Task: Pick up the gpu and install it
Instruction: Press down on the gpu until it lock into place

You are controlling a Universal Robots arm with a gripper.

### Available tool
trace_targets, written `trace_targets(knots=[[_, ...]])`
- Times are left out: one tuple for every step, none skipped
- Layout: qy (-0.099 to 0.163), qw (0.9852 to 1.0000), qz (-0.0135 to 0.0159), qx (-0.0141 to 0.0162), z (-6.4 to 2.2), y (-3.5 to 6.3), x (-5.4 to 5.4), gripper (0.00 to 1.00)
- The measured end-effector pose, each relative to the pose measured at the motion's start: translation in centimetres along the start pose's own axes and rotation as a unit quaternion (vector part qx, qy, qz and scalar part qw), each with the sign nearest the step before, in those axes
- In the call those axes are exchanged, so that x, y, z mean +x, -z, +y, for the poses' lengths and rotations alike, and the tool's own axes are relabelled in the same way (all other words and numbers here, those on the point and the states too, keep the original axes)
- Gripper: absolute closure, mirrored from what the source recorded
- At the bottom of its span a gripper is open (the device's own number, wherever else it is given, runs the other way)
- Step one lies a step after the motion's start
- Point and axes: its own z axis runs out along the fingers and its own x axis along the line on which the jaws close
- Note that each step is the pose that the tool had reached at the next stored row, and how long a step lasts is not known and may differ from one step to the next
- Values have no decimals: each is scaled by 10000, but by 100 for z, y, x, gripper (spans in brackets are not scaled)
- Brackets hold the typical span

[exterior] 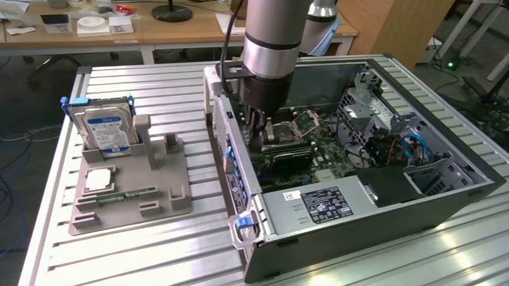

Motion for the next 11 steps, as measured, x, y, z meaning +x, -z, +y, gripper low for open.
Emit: trace_targets(knots=[[0, 10000, 0, 0, 0, 41, 0, 90], [0, 10000, -1, 0, 1, 83, 1, 90], [1, 10000, -1, 1, 1, 122, 1, 90], [0, 10000, -1, 0, 5, 168, -2, 90], [0, 10000, 0, 0, 9, 176, -5, 90], [0, 10000, 0, 0, 19, 177, -5, 90], [0, 10000, -1, 1, 33, 177, -5, 90], [1, 10000, 0, 0, 54, 177, -4, 90], [1, 10000, 0, 0, 74, 177, -3, 90], [1, 10000, 0, 0, 91, 177, -3, 90], [0, 10000, 0, 0, 101, 176, -2, 90]])
